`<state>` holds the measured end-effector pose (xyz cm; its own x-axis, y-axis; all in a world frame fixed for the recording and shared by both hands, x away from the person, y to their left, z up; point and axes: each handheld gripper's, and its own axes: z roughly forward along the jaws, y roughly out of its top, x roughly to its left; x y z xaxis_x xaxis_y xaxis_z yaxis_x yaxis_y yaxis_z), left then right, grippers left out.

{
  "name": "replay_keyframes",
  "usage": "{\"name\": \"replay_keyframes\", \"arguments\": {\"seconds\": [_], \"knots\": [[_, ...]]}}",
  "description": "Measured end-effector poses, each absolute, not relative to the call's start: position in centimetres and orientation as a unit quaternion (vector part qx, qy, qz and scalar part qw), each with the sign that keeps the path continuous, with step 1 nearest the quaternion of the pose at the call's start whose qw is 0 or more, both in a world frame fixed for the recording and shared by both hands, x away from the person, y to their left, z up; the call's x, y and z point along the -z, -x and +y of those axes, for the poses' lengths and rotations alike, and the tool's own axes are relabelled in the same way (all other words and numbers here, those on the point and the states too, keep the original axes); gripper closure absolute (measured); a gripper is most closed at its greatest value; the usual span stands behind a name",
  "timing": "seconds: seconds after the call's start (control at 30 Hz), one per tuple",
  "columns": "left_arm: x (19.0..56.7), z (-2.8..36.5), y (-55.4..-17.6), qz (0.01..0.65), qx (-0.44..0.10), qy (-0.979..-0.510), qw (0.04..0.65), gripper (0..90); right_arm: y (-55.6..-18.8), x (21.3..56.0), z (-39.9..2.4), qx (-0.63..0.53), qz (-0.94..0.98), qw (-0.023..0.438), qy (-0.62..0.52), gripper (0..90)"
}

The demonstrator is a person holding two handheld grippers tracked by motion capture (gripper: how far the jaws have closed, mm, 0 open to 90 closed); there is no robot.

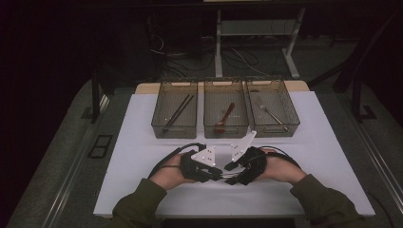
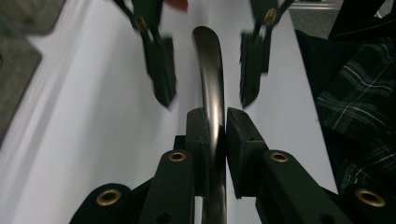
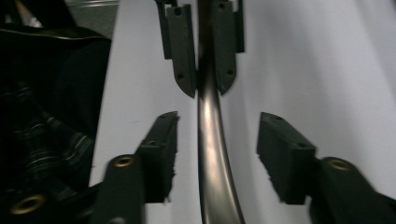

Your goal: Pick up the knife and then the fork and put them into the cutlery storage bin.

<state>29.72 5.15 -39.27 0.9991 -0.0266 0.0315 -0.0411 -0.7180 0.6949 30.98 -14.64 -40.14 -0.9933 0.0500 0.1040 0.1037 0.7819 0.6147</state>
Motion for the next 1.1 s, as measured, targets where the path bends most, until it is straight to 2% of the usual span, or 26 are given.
{"name": "replay_keyframes", "arguments": {"seconds": [0.23,0.4,0.67,0.73,1.1], "knots": [[38.7,4.2,-29.5,-0.033,-0.012,-0.93,0.366,78.6,-31.0,40.2,-14.3,0.307,-0.95,0.051,0.017,75.0],[39.0,4.0,-29.6,-0.03,-0.012,-0.931,0.364,78.6,-30.8,40.1,-14.3,0.308,-0.949,0.058,0.025,76.3],[39.1,4.2,-29.9,-0.023,-0.019,-0.927,0.373,78.4,-30.9,40.3,-14.3,0.304,-0.951,0.04,0.028,77.7],[38.9,4.6,-30.1,-0.017,-0.021,-0.924,0.381,79.0,-30.8,40.3,-14.3,0.304,-0.952,0.029,0.033,81.4],[37.7,8.4,-29.6,0.065,-0.044,-0.895,0.438,53.3,-32.2,40.7,-16.9,0.286,-0.954,-0.016,0.083,82.7]]}}
